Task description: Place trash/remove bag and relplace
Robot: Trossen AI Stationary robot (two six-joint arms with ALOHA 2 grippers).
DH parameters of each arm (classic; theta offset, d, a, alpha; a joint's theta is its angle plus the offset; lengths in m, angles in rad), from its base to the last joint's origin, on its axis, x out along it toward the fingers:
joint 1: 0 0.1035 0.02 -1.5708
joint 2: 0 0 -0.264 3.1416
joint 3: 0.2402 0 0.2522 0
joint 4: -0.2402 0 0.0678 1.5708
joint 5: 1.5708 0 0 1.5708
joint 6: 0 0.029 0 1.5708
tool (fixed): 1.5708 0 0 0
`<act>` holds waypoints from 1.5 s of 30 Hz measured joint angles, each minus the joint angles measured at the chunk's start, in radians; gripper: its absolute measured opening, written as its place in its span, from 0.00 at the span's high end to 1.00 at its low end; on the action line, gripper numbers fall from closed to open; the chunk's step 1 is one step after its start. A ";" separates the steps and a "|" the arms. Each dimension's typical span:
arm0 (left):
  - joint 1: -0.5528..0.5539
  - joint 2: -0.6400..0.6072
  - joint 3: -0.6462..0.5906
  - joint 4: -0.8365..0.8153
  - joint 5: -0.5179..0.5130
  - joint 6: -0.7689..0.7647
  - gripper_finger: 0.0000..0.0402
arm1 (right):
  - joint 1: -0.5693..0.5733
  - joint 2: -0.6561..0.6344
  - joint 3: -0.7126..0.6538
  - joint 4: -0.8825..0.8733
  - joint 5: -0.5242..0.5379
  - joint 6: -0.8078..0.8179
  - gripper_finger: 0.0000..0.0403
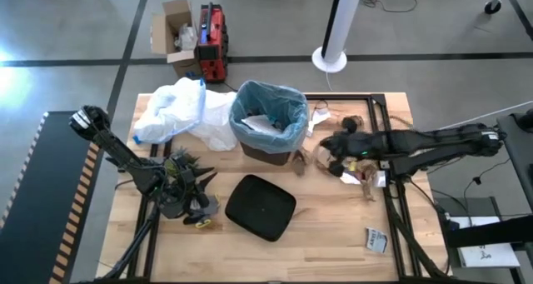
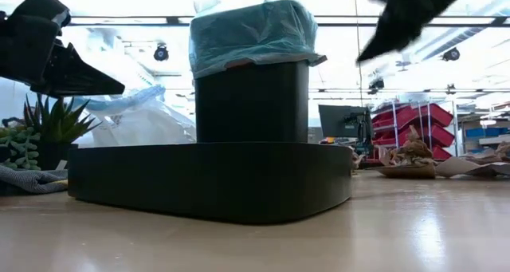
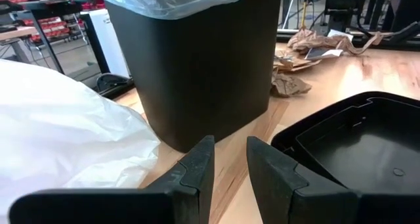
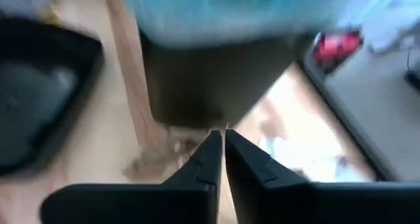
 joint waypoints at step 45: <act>0.002 0.003 0.001 0.001 0.027 0.001 0.81 | 0.104 0.570 -0.353 1.053 -0.043 -0.034 0.98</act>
